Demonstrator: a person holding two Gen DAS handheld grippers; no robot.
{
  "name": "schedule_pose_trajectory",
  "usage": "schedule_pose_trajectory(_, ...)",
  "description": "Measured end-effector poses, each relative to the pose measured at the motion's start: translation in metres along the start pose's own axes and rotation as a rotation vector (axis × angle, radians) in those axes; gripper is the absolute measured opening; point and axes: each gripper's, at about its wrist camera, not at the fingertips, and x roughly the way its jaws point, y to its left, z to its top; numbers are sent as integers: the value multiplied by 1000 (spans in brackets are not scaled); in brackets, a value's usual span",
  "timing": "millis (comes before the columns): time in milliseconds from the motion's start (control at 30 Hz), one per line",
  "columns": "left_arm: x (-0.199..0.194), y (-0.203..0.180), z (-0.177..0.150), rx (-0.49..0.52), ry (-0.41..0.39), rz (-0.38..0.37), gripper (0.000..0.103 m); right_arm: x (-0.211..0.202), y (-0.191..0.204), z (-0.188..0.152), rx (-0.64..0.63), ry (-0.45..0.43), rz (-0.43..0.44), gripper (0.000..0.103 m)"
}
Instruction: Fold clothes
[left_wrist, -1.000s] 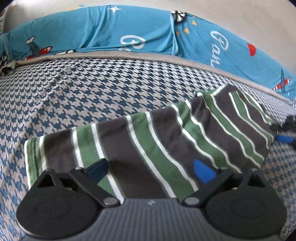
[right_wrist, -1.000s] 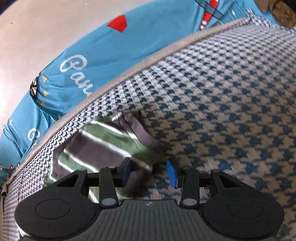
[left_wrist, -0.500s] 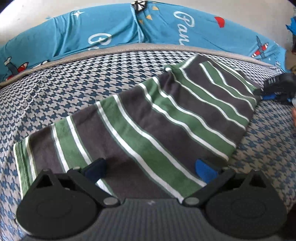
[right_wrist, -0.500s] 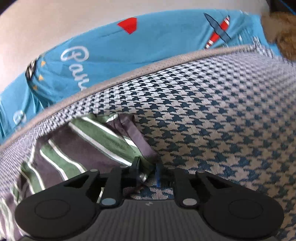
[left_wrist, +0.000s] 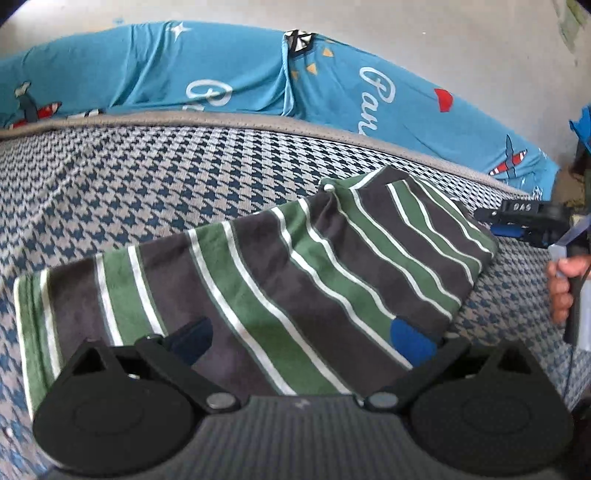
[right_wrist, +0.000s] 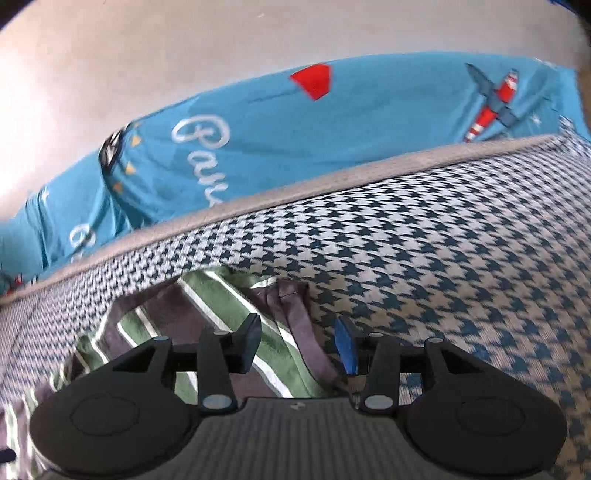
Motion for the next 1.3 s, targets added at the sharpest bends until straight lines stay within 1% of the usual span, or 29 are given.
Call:
schedule_pose_trajectory(167,3,-3,3,16,23,-2,103,18,-2,5,-48,7,15,43)
schedule_pose_trajectory(367,10,-5,4,1,55,-10,103,39,-2,9,-85,32,48,43)
schedule_pose_trajectory(467,12,-7,5,6,60,-8,103,44,1,9,-113,-1,61,44)
schedule_pose_trajectory(567,13,-8,5,14,68,-4,103,48,3,9,-109,-9,79,46)
schedule_pose_trajectory(667,13,-9,5,23,73,-1,103,51,8,8,-129,-14,70,39)
schedule_pose_trajectory(733,13,-9,6,24,74,0,103,52,11,9,-140,-15,72,28)
schedule_pose_trajectory(767,13,-9,6,22,75,-1,103,52,13,10,-140,-14,72,26)
schedule_pose_trajectory(833,12,-8,7,16,75,-4,103,50,20,13,-149,-9,68,19)
schedule_pose_trajectory(933,10,-5,10,1,72,-2,103,40,33,16,-185,-35,42,16)
schedule_pose_trajectory(1033,6,-1,14,-12,69,3,103,22,46,19,-204,-82,40,16)
schedule_pose_trajectory(1200,-2,6,20,-29,53,18,103,-15,91,18,-327,-178,64,16)
schedule_pose_trajectory(1300,-9,11,27,-41,40,30,103,-34,122,11,-394,-213,92,16)
